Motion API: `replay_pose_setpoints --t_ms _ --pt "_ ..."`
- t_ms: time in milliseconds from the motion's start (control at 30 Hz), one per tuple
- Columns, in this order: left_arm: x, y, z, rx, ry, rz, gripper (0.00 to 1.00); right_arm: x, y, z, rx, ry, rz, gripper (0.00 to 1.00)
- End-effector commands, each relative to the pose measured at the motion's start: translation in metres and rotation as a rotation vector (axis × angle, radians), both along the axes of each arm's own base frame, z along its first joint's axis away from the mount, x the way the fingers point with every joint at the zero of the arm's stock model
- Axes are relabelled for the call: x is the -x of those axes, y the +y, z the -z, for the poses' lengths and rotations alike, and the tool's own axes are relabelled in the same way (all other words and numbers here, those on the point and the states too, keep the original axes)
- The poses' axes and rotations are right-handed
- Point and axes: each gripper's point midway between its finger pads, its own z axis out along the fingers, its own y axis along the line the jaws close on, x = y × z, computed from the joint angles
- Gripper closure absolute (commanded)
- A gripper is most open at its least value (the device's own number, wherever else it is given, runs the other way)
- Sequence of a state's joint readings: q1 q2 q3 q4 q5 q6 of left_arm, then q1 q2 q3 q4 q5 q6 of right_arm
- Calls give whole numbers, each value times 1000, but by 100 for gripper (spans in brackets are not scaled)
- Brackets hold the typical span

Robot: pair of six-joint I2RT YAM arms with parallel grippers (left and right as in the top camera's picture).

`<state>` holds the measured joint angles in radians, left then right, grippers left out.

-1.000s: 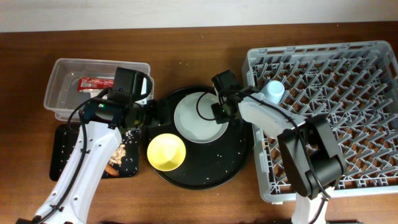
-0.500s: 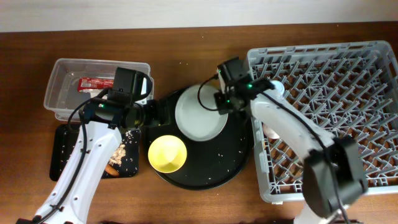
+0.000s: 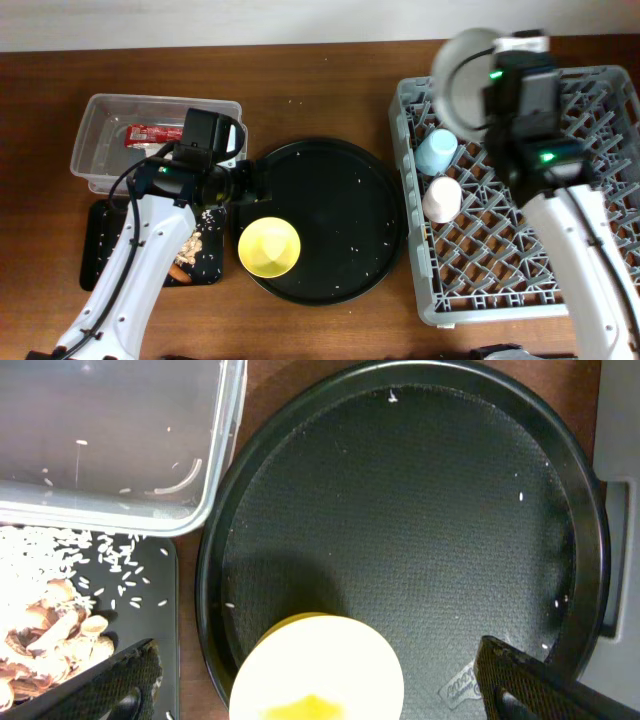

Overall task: Sort waste into correct bins and load items into the dishwasher rack
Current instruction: 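Lift the white plate and stand it upright in the dish rack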

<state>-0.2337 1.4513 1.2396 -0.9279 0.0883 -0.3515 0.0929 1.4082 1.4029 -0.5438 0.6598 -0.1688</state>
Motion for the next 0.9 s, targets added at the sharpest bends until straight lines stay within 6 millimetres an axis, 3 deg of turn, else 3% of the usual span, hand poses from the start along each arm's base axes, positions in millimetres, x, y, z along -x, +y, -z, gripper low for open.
replay_pose_setpoints --t_ms 0,100,167,367,800,867 --pt "0 2 -4 -10 -16 3 1 2 -67 -3 102 33 157 96" --pt "0 2 -4 -10 -16 3 1 1 -108 24 126 126 228 96" --pt "0 2 -4 -10 -16 3 1 -3 -112 42 124 181 229 96" --pt "0 2 -4 -10 -16 3 1 -11 -84 89 63 334 81 96" --pt "0 2 -4 -10 -15 3 1 -2 -69 112 -4 427 3 95" --pt "0 2 -4 -10 -15 3 1 -1 -69 112 -5 432 3 87"
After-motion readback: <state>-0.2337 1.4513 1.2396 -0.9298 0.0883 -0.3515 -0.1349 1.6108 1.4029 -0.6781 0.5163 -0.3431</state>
